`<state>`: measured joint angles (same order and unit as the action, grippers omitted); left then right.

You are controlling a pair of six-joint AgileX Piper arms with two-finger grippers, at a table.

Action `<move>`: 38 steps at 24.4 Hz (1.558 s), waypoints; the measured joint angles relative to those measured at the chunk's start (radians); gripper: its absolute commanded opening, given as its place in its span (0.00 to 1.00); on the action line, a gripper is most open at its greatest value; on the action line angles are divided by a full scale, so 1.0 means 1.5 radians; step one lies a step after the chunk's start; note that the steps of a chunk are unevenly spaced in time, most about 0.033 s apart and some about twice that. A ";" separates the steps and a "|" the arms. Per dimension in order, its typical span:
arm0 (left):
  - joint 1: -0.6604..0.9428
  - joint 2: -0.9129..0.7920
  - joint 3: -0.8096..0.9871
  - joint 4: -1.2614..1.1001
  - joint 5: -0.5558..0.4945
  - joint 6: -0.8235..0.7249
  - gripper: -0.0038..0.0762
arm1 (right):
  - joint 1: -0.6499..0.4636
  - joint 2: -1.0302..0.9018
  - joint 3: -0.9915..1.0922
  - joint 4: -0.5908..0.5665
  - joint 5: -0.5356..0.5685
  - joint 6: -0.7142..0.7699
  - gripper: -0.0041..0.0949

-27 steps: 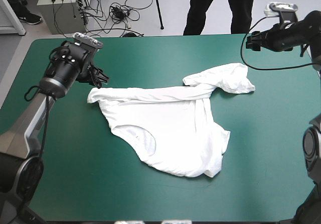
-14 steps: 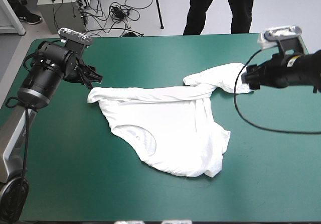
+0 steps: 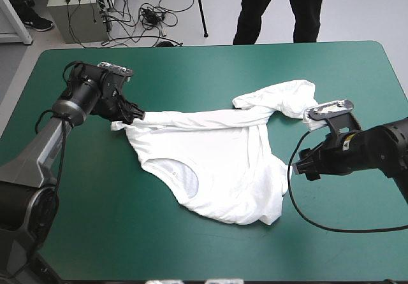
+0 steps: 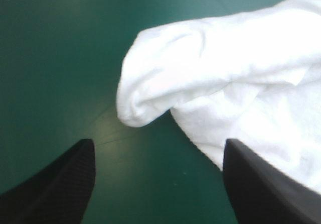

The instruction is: Fold the cloth

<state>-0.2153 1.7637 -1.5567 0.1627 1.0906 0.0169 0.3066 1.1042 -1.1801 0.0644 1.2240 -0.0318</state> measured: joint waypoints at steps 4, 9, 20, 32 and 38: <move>0.000 0.048 0.000 -0.036 -0.003 0.001 0.66 | 0.000 0.000 0.035 -0.004 -0.015 0.002 0.75; 0.000 0.105 0.000 -0.057 0.011 0.001 0.66 | 0.000 0.000 0.050 -0.005 -0.017 0.002 0.75; 0.001 0.143 -0.003 -0.108 0.010 0.003 0.17 | 0.017 0.031 0.115 -0.003 -0.076 -0.034 0.75; 0.001 0.144 -0.004 -0.119 0.007 0.006 0.04 | 0.127 0.232 0.151 -0.110 -0.231 0.080 0.75; 0.001 0.144 -0.004 -0.119 0.007 0.007 0.04 | 0.123 0.303 0.148 -0.107 -0.256 0.081 0.75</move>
<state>-0.2144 1.9802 -1.5621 -0.0158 1.1016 0.0268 0.4918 1.5585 -0.9585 -0.0961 0.8404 0.0903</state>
